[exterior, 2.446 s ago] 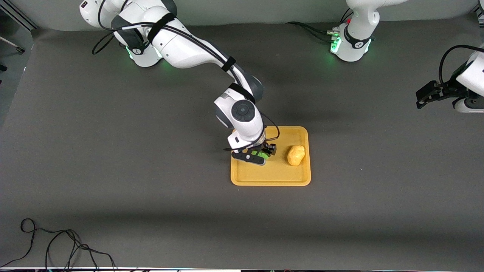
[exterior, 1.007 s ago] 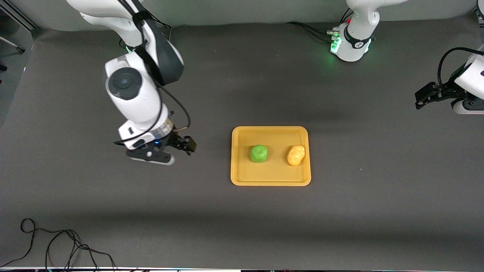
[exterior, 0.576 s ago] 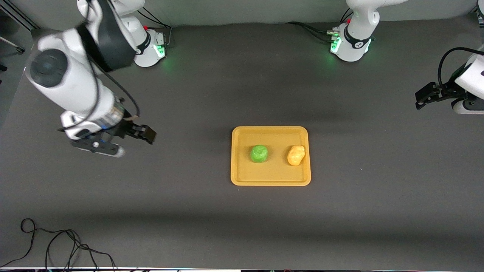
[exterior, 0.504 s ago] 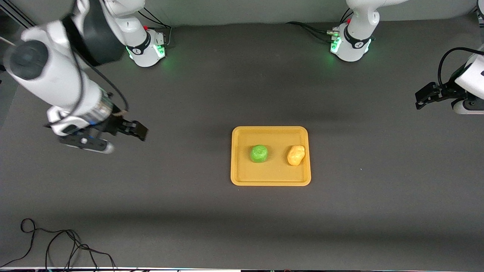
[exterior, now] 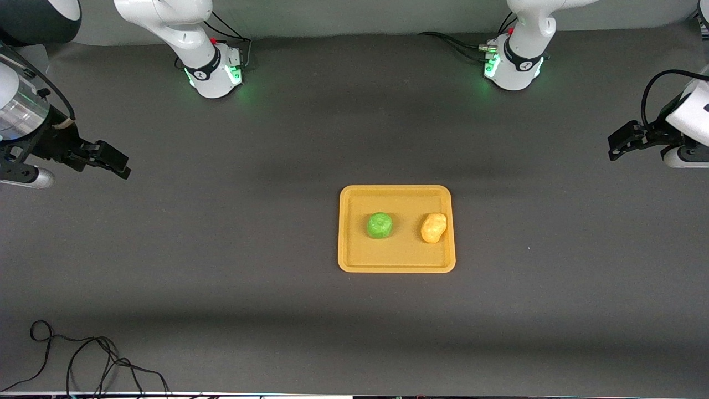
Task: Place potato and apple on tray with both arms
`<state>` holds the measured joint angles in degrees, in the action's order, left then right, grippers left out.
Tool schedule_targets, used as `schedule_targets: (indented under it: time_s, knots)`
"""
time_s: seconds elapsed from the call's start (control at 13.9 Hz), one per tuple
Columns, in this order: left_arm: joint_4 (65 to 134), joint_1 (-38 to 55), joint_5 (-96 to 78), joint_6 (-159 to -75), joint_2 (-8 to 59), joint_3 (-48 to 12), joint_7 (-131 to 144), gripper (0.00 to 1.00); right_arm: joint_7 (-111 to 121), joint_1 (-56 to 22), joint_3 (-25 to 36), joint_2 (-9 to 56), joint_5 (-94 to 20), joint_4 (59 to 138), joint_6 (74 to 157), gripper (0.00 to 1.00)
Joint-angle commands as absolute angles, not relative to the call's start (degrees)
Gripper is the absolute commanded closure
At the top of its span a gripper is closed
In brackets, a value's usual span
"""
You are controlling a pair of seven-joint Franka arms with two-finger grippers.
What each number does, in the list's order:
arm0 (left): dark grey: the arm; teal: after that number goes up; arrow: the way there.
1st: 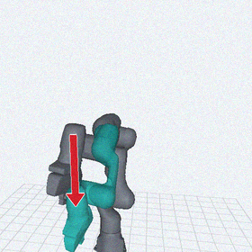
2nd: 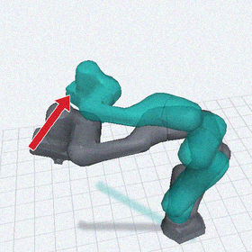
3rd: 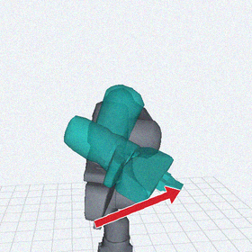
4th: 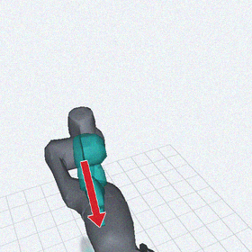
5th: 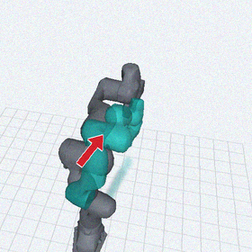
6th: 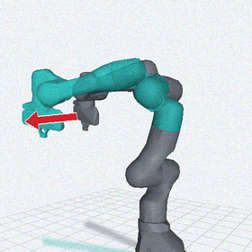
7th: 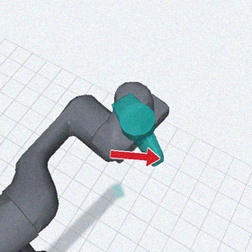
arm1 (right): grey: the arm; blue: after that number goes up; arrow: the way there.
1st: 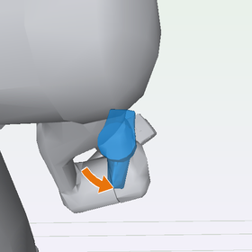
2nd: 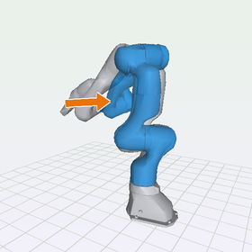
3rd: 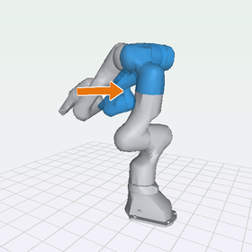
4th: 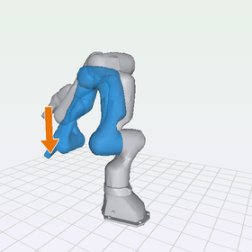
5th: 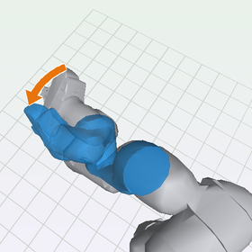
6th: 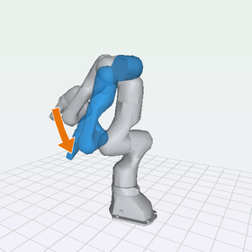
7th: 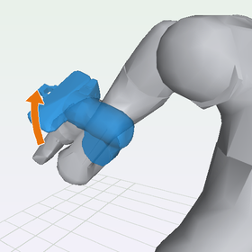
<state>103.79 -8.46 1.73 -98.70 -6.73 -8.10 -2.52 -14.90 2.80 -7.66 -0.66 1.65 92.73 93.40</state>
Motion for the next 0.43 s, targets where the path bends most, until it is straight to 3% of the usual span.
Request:
schedule_targets:
  time_s: [0.0,0.36]
  knots:
    - [104.6,-8.9,1.7,-99.5,-7.5,-8.4,-2.6,0.0,-10.5,5.5,-7.3,-2.0,-1.8,95.4,94.0,0.0]
    - [104.6,-8.9,1.7,-99.5,-7.5,-8.4,-2.6,0.0,-9.5,5.2,-4.4,-2.1,-2.8,95.4,94.0,0.0]
